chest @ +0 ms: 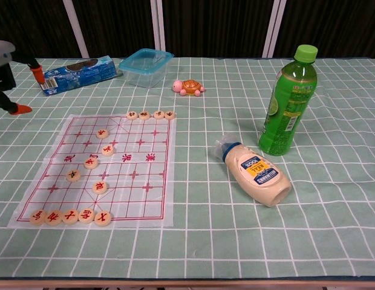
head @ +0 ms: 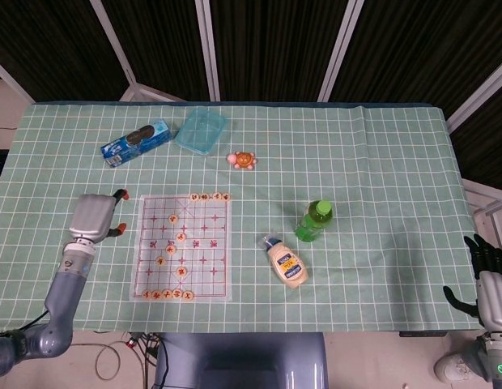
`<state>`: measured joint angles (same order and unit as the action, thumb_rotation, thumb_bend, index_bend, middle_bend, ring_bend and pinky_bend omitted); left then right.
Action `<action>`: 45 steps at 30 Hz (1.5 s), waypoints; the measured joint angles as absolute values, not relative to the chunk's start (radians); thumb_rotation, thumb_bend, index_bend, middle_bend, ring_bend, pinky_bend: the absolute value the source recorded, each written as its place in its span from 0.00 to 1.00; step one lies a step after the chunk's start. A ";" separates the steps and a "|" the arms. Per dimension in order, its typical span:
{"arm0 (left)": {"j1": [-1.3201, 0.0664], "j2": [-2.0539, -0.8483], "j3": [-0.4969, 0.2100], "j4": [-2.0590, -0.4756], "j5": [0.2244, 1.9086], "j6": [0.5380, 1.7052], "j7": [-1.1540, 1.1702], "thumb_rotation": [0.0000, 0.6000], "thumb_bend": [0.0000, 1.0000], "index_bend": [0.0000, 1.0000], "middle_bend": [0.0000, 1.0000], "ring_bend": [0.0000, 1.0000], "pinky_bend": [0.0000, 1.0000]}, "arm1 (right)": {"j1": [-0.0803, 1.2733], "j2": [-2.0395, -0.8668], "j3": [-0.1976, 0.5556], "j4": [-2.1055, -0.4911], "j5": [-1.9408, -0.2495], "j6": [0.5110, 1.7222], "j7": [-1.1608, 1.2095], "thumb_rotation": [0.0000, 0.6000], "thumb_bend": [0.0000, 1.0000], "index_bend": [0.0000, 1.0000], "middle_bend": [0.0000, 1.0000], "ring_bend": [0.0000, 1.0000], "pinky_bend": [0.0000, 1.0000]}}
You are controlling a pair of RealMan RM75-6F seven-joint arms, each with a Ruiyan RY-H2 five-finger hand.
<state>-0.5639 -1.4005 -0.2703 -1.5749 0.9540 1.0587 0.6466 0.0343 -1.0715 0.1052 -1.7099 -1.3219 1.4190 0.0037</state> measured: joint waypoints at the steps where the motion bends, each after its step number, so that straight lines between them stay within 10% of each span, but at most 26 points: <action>1: -0.575 -1.413 -0.271 -1.565 0.939 1.053 0.660 1.00 0.19 0.36 1.00 1.00 0.99 | 0.035 -1.070 0.106 -1.711 -1.318 1.416 0.007 1.00 0.31 0.00 0.00 0.00 0.00; 45: -0.835 -1.731 -0.238 -1.204 0.682 0.915 0.783 1.00 0.28 0.44 1.00 1.00 0.99 | 0.047 -1.036 0.119 -1.745 -1.240 1.343 0.073 1.00 0.31 0.00 0.00 0.00 0.00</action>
